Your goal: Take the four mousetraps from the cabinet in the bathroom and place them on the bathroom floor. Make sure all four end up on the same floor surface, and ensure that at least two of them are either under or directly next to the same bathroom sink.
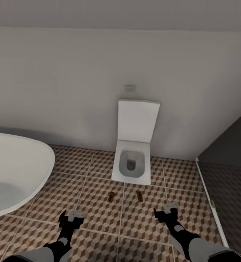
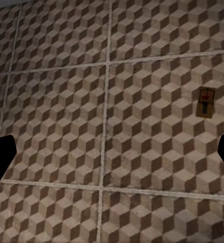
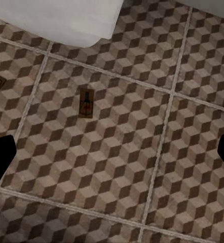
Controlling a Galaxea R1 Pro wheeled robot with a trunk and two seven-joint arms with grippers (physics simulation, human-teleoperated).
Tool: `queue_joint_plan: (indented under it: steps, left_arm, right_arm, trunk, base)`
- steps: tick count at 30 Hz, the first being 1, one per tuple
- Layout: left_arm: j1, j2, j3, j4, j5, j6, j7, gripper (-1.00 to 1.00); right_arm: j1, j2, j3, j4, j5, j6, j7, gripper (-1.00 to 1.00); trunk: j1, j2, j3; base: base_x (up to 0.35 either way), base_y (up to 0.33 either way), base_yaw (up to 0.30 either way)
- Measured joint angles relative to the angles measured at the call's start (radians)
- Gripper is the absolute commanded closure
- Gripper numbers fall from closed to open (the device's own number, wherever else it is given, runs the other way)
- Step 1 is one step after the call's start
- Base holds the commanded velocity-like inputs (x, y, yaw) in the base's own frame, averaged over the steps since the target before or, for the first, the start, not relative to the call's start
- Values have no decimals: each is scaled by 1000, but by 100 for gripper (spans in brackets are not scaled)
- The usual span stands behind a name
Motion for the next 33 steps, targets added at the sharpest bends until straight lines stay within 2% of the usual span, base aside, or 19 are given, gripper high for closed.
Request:
queue_joint_plan:
  steps: [20, 33]
  left_arm:
    - [0, -5, 0, 0, 0, 1, 0, -100]
    - [0, -6, 0, 0, 0, 2, 0, -100]
  right_arm:
    - [1, 0, 0, 0, 0, 0, 0, -100]
    - [1, 0, -1, 0, 0, 1, -3, -100]
  trunk:
    - [0, 0, 27]
    - [0, 0, 45]
  base:
    - [0, 0, -196]
    - [0, 0, -138]
